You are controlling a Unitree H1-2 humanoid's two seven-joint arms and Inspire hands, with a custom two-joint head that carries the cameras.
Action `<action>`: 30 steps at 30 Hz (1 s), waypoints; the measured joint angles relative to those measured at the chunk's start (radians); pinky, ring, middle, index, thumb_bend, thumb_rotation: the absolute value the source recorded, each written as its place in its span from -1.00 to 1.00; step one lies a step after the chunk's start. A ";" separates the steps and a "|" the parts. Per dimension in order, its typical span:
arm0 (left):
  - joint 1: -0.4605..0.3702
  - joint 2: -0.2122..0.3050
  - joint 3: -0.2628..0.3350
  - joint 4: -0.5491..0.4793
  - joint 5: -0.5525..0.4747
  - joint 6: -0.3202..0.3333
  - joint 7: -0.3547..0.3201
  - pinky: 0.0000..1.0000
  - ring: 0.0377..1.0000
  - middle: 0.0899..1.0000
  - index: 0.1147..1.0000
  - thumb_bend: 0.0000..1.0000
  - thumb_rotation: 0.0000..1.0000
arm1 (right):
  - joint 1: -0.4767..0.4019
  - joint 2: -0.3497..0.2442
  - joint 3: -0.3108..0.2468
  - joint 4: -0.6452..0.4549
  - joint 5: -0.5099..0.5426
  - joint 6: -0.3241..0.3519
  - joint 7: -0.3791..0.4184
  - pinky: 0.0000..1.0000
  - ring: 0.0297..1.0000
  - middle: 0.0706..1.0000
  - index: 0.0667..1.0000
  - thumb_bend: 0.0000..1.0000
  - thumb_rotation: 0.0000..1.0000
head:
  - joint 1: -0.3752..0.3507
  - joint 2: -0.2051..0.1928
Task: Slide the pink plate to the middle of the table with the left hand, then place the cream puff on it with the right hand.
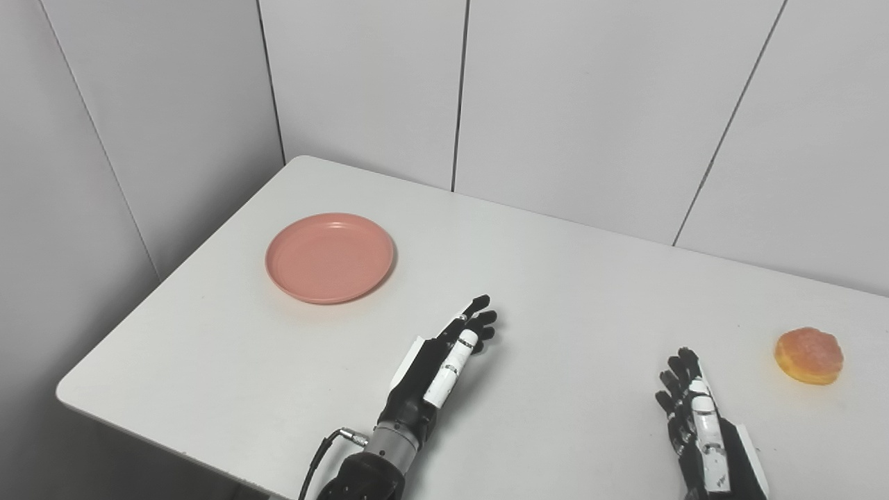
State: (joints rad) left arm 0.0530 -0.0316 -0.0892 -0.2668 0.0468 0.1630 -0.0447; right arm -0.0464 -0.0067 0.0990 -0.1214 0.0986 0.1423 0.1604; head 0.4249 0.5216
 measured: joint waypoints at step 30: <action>-0.185 0.089 0.136 -0.203 -0.082 0.168 -0.001 0.83 0.80 0.80 0.77 -0.09 1.00 | -0.008 -0.002 -0.004 0.017 0.002 0.000 0.005 1.00 1.00 1.00 1.00 -0.69 1.00 | 0.011 -0.008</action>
State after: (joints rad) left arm -0.1320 0.0572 0.0465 -0.4699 -0.0354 0.3315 -0.0455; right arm -0.0542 -0.0086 0.0952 -0.1046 0.1007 0.1423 0.1659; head 0.4357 0.5139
